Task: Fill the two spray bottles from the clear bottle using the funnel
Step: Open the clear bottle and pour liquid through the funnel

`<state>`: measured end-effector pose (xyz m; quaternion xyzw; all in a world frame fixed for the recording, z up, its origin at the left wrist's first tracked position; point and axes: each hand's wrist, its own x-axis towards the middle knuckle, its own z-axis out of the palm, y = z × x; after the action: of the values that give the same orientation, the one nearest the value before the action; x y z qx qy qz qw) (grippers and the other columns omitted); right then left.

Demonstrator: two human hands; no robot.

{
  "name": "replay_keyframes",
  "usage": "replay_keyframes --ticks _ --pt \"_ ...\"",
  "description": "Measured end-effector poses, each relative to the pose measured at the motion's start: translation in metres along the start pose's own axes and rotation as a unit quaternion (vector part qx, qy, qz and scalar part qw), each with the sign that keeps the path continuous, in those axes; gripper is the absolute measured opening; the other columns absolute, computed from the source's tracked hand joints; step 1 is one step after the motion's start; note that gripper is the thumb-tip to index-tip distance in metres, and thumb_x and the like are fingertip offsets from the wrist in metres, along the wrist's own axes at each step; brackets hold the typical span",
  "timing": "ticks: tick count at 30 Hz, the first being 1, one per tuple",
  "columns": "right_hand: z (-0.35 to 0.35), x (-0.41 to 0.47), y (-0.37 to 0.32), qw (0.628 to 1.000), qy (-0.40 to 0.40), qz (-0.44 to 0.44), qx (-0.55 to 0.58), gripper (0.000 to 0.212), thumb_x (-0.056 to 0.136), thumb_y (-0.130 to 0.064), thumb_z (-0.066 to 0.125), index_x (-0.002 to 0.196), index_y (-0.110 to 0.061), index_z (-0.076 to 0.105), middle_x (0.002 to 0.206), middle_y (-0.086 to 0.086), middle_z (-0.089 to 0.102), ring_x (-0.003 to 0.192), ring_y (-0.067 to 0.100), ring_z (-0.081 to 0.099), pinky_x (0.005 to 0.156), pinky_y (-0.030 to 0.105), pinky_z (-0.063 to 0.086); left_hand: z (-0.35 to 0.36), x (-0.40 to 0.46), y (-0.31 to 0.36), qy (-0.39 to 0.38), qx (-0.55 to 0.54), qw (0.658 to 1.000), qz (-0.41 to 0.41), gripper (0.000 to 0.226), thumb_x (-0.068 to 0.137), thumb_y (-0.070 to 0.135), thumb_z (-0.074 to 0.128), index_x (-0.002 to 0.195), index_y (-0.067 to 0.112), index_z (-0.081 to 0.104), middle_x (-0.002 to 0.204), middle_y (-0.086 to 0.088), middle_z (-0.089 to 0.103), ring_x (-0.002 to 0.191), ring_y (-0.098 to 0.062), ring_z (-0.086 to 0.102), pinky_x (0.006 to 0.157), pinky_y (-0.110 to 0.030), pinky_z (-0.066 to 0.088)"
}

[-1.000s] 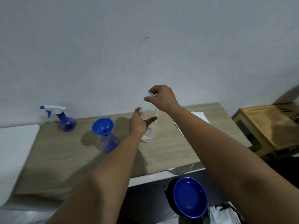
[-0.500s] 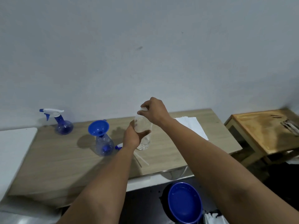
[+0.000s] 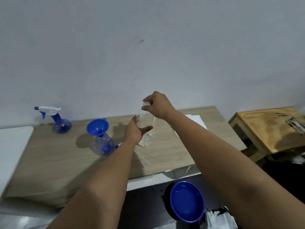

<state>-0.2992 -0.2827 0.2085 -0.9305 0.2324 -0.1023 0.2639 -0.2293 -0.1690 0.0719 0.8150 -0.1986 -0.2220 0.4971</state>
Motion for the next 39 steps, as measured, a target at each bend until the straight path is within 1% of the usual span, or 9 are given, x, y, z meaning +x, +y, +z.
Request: replay_keyframes --ticks 3,6,10,13,16,21,27,32,39 --pt "-0.001 0.004 0.001 1.0 -0.01 0.004 -0.023 0.049 0.083 -0.039 0.081 0.123 -0.012 0.073 0.115 0.001 0.065 0.108 0.02 0.065 0.088 0.03 0.049 0.0 0.002 0.001 -0.003 -0.021 1.0 -0.019 0.081 0.059 0.049 0.091 0.128 0.03 0.052 0.122 0.008 0.063 0.113 -0.022 0.061 0.096 -0.038 0.052" --pt "0.007 0.007 0.003 0.995 0.018 0.046 -0.082 0.052 0.079 -0.054 0.082 0.089 -0.004 0.072 0.084 0.006 0.065 0.082 0.027 0.064 0.068 0.035 0.049 0.002 0.002 0.004 -0.015 0.001 1.0 -0.008 0.083 0.065 0.05 0.088 0.135 0.028 0.049 0.128 0.006 0.06 0.114 -0.02 0.059 0.088 -0.03 0.047" --pt "0.005 0.011 0.003 0.999 -0.022 0.028 -0.034 0.033 0.091 -0.037 0.075 0.11 -0.01 0.076 0.108 0.006 0.074 0.104 0.026 0.066 0.083 0.032 0.051 0.002 0.002 0.006 0.002 0.022 1.0 0.0 0.087 0.066 0.053 0.087 0.138 0.025 0.048 0.132 0.005 0.06 0.118 -0.02 0.059 0.092 -0.031 0.047" --pt "-0.001 0.01 0.0 0.997 -0.063 0.014 -0.049 0.047 0.095 -0.038 0.071 0.134 -0.014 0.067 0.13 0.009 0.068 0.121 0.027 0.062 0.091 0.029 0.047 0.001 0.004 0.005 -0.003 0.009 1.0 -0.009 0.088 0.062 0.055 0.088 0.136 0.027 0.049 0.13 0.006 0.061 0.118 -0.021 0.06 0.098 -0.038 0.05" --pt "-0.002 0.014 -0.001 0.996 -0.038 0.011 -0.083 0.05 0.094 -0.049 0.07 0.123 -0.009 0.073 0.128 0.008 0.069 0.118 0.027 0.064 0.098 0.038 0.053 0.0 0.005 0.007 -0.017 0.01 1.0 0.001 0.086 0.06 0.055 0.088 0.133 0.029 0.05 0.124 0.005 0.063 0.114 -0.022 0.061 0.096 -0.041 0.051" --pt "-0.017 0.023 -0.008 0.994 -0.076 0.001 -0.078 0.036 0.094 -0.021 0.07 0.129 -0.013 0.071 0.134 0.002 0.068 0.125 0.021 0.061 0.101 0.03 0.049 0.001 0.006 0.009 -0.021 0.009 1.0 0.0 0.087 0.063 0.051 0.088 0.137 0.029 0.048 0.131 0.002 0.06 0.119 -0.024 0.058 0.1 -0.04 0.048" --pt "-0.032 0.027 0.005 0.993 0.05 0.039 0.099 0.029 0.088 -0.042 0.079 0.103 -0.017 0.079 0.084 -0.012 0.068 0.075 0.001 0.062 0.068 0.018 0.044 -0.002 0.01 0.004 -0.024 0.018 1.0 0.005 0.103 0.046 0.074 0.082 0.134 0.033 0.047 0.131 0.009 0.062 0.118 -0.018 0.061 0.1 -0.044 0.051" --pt "0.014 0.01 0.073 0.946 0.162 0.201 0.196 0.038 0.078 -0.052 0.081 0.097 -0.02 0.074 0.091 -0.008 0.074 0.082 0.012 0.07 0.075 0.029 0.055 -0.003 0.008 0.002 -0.015 0.032 0.999 0.022 0.095 0.046 0.075 0.079 0.129 0.038 0.05 0.125 0.015 0.066 0.112 -0.012 0.064 0.096 -0.04 0.053" --pt "0.125 -0.034 0.152 0.951 -0.005 0.293 0.102 0.031 0.075 -0.041 0.089 0.081 -0.018 0.069 0.08 -0.003 0.071 0.082 0.019 0.069 0.071 0.031 0.051 0.002 0.012 -0.01 0.007 -0.011 0.999 0.05 0.079 0.057 0.057 0.088 0.127 0.043 0.053 0.126 0.023 0.062 0.113 -0.004 0.06 0.1 -0.034 0.051"
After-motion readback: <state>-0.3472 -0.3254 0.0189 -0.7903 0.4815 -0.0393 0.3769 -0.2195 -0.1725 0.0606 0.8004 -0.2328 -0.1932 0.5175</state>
